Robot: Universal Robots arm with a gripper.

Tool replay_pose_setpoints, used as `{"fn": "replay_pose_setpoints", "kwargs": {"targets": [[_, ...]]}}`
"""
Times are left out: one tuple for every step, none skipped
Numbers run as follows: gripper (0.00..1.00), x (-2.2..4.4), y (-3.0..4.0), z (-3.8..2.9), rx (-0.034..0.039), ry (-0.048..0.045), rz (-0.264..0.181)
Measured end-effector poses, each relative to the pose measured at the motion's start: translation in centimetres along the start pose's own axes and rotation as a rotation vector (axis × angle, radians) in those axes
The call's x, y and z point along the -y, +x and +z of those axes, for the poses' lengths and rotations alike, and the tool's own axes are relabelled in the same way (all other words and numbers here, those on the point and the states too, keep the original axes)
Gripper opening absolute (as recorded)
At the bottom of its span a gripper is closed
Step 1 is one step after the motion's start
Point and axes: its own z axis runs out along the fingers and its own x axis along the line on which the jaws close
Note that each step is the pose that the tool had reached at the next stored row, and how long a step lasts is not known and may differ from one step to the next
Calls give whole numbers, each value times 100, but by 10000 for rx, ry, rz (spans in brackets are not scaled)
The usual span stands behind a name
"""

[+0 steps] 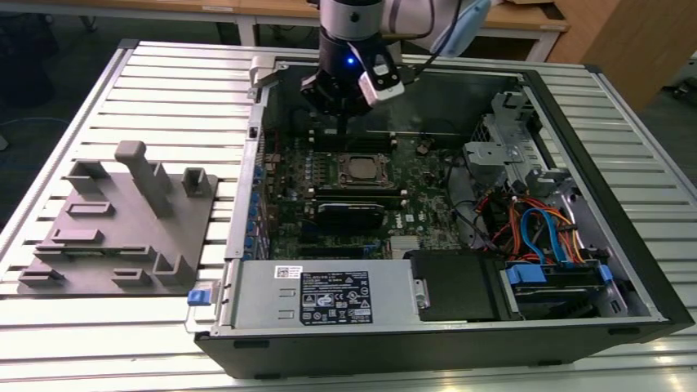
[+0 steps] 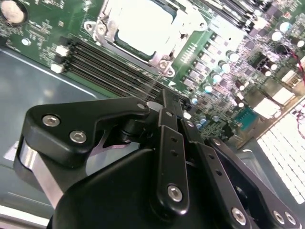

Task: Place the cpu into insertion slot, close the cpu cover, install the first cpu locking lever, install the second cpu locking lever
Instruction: 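Install the first cpu locking lever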

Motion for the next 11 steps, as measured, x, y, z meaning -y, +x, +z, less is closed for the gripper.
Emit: {"fn": "replay_pose_setpoints", "kwargs": {"targets": [[10,0,-17,0,0,0,-1],[10,0,-33,1,0,-1,-5],[10,0,-48,2,0,-1,-8],[10,0,-63,3,0,0,-13],[10,0,-75,4,-1,0,-18],[10,0,-85,7,0,-2,-21],[10,0,-90,9,0,-1,-23],[10,0,-95,14,-1,-1,-23],[10,1,-99,20,-1,-4,-23],[10,1,-101,27,0,-16,-23],[10,1,-103,35,0,-40,-22]]}}
